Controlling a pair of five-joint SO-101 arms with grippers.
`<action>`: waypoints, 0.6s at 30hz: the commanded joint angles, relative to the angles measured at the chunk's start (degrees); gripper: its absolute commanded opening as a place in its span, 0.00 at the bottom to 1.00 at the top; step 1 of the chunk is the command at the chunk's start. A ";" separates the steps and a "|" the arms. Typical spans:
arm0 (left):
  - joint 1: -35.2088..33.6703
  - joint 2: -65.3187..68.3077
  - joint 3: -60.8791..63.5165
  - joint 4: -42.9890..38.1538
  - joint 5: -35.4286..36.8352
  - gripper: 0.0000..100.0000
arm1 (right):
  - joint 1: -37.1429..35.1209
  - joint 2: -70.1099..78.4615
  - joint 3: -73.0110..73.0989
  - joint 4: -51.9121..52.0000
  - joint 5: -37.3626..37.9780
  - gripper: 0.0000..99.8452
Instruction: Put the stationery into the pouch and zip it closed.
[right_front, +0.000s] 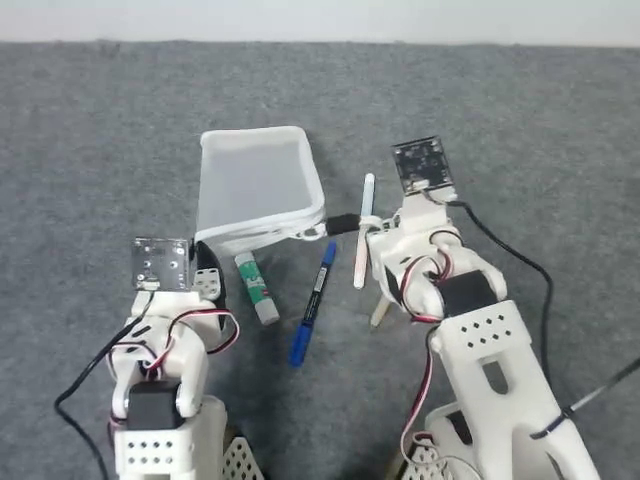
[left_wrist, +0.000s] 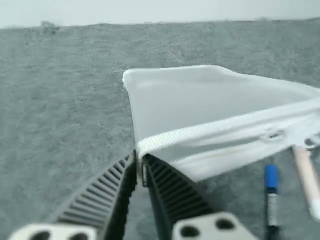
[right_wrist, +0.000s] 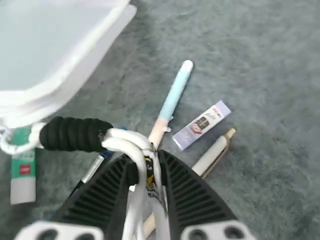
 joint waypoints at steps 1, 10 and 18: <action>-1.58 -0.79 -4.09 -1.49 0.79 0.01 | 3.38 -3.82 -3.78 -1.36 -1.76 0.01; -1.41 -0.79 -4.00 -1.49 0.62 0.01 | 1.45 -13.23 0.09 -1.36 0.18 0.01; -1.49 -0.79 -3.74 -1.32 3.16 0.19 | -5.67 -28.44 6.59 -0.75 5.27 0.01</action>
